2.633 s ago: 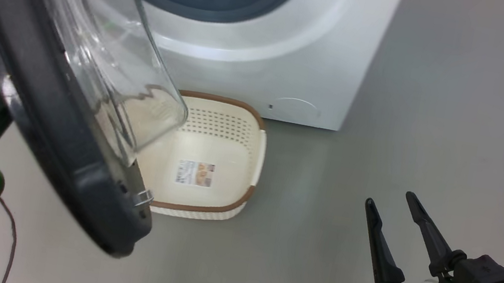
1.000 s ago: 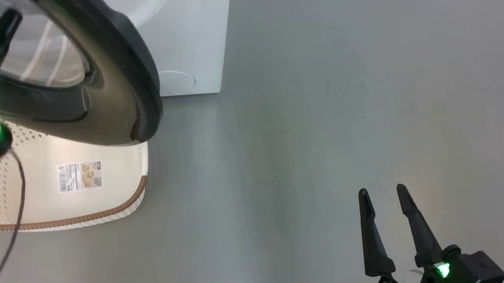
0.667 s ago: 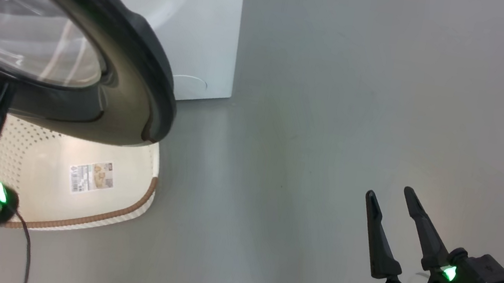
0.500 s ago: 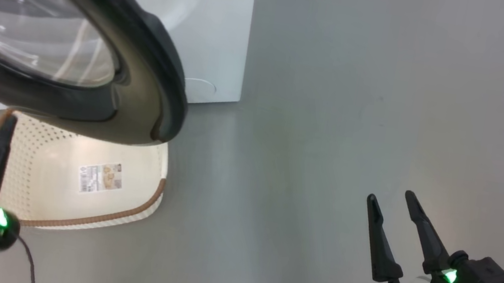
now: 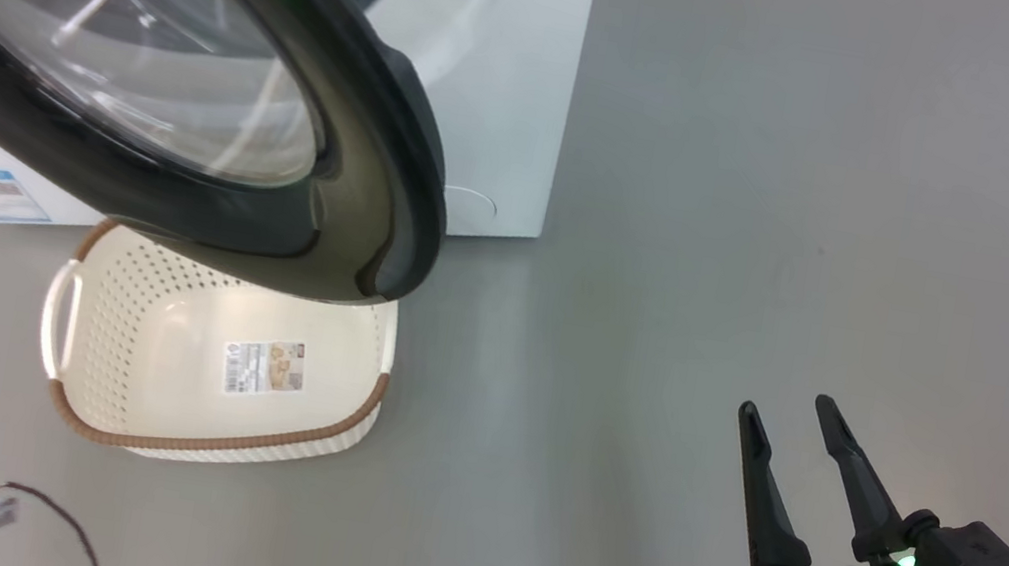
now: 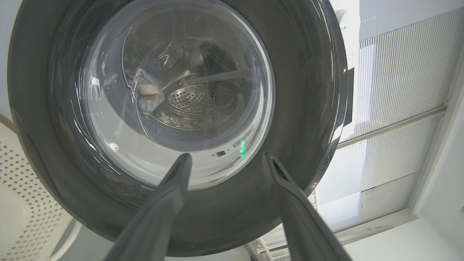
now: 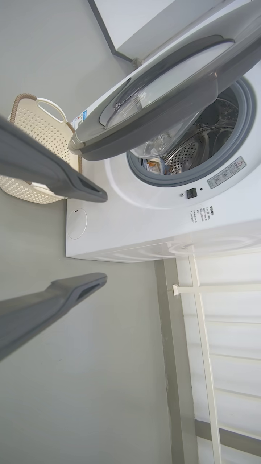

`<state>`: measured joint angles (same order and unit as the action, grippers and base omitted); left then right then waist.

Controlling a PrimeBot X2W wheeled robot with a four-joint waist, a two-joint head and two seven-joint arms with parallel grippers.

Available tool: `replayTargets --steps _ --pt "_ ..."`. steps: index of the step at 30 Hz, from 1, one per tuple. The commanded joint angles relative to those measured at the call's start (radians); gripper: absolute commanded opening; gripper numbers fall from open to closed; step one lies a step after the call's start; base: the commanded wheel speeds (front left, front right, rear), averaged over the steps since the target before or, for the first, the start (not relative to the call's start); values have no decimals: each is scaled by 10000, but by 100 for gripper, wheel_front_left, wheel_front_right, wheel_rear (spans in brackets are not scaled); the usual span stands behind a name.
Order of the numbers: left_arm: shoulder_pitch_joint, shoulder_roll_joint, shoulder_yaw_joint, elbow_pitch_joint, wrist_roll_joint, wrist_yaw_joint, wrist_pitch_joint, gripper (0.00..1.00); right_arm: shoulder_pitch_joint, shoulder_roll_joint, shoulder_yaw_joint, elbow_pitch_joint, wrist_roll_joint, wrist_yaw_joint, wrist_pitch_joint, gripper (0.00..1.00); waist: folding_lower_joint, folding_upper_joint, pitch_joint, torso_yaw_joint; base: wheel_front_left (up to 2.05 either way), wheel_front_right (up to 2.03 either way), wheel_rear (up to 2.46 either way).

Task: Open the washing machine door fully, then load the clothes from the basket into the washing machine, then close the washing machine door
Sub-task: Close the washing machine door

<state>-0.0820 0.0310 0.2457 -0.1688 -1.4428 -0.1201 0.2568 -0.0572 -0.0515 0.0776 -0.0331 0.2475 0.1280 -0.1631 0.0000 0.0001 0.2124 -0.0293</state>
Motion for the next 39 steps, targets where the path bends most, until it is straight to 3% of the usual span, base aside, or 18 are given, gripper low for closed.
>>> replayTargets --steps 1,8,13,23,39 --pt "97 226 -82 -602 1124 -104 -558 100 47 12 160 -311 -115 27 50 100 0 -1 -182 184 0 0 0" --pt "755 1205 -2027 -438 6935 -74 -3345 100 160 12 92 -409 -208 27 229 100 0 -1 -511 304 0 0 0" --pt "1049 1382 -2723 197 9540 667 -4250 100 357 13 30 -448 -216 27 324 100 0 -1 -813 363 0 0 0" --pt "1702 1507 -3074 1300 11154 1654 -4594 100 1034 13 -158 -539 -355 27 516 100 0 -1 -1488 500 0 0 0" --pt "2002 1479 -3292 1669 11256 1875 -4606 100 1571 13 -224 -840 -462 27 853 100 0 -1 -2005 569 0 0 0"
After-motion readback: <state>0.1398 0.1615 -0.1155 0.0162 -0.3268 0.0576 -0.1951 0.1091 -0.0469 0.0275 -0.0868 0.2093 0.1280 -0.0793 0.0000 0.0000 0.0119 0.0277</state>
